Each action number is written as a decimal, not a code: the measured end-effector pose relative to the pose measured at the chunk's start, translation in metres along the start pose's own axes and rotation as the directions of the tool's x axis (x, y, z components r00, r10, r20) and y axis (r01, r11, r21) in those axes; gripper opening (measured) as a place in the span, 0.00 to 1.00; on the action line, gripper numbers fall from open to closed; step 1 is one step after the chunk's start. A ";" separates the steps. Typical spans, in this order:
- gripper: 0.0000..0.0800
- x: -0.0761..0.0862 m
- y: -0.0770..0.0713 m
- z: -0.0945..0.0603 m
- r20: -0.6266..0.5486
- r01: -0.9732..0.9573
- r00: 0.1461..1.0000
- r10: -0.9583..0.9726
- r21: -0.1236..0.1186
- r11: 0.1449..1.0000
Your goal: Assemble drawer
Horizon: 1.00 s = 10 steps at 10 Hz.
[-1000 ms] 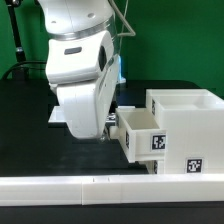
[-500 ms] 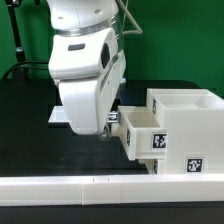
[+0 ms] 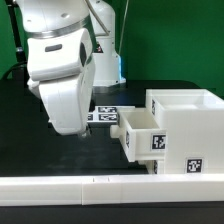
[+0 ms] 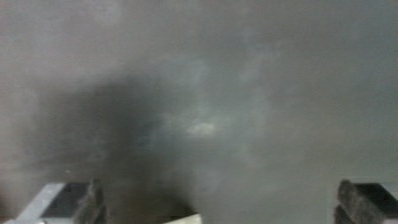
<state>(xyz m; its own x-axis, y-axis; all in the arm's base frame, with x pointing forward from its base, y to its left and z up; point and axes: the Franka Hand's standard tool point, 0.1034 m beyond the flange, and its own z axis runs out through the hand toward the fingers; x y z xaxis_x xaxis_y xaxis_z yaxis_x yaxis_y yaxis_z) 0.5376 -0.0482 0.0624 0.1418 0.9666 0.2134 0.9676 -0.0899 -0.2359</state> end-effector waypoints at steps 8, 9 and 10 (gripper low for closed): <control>0.81 0.016 -0.013 0.005 -0.002 0.131 0.991 -0.131 0.014 0.991; 0.81 0.026 -0.015 0.005 -0.001 0.114 0.993 -0.114 0.015 0.993; 0.81 0.037 -0.017 0.007 -0.003 0.100 0.995 -0.100 0.019 0.995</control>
Offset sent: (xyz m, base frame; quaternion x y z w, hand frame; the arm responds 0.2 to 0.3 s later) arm 0.0000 0.0000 0.0000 0.0000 0.0000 0.0000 1.0000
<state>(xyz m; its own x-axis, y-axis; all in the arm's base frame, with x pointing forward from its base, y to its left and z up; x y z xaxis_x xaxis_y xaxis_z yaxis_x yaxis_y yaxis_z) 0.5252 -0.0094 0.0674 0.0446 0.9700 0.2391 0.9729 0.0122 -0.2309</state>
